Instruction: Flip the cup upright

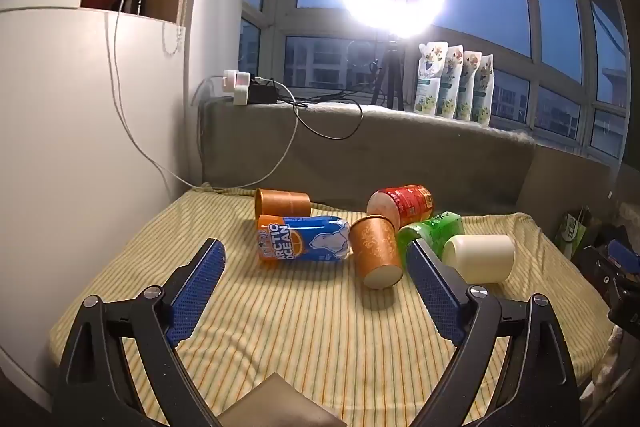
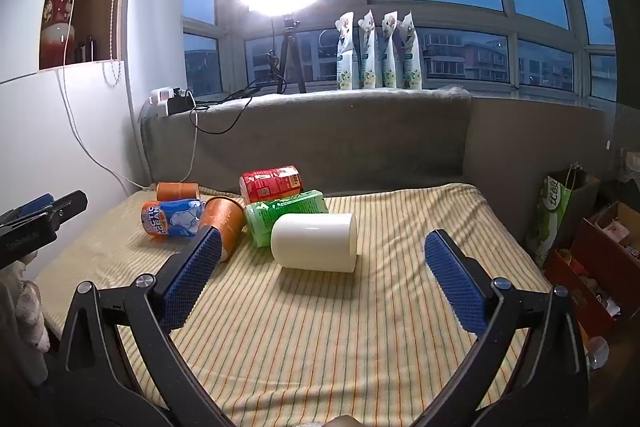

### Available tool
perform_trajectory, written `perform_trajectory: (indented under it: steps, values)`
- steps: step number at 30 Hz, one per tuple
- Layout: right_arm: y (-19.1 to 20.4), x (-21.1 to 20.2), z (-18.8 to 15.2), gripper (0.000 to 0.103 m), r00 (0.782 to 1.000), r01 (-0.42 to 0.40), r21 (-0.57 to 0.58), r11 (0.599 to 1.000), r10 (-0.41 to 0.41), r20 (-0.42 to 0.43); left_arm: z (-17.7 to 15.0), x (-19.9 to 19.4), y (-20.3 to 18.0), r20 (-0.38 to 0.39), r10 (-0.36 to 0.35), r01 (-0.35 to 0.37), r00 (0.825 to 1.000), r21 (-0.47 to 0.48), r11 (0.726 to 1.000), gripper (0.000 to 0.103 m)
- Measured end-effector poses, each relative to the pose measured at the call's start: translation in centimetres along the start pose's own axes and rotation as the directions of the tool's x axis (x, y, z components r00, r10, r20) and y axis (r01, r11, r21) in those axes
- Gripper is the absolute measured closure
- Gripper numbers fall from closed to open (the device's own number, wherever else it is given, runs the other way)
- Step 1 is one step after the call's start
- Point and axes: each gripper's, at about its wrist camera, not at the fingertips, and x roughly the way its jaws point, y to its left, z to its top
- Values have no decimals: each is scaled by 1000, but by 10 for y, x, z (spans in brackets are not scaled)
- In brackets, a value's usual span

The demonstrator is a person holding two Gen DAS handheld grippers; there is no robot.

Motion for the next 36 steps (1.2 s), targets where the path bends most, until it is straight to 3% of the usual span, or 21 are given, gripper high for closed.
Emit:
perform_trajectory:
  steps: [36]
  values:
    - [-1, 3, -3, 0, 1000, 14, 2, 1000, -14, -11, -5, 1, -3, -24, 5, -5, 1000, 0, 1000, 11]
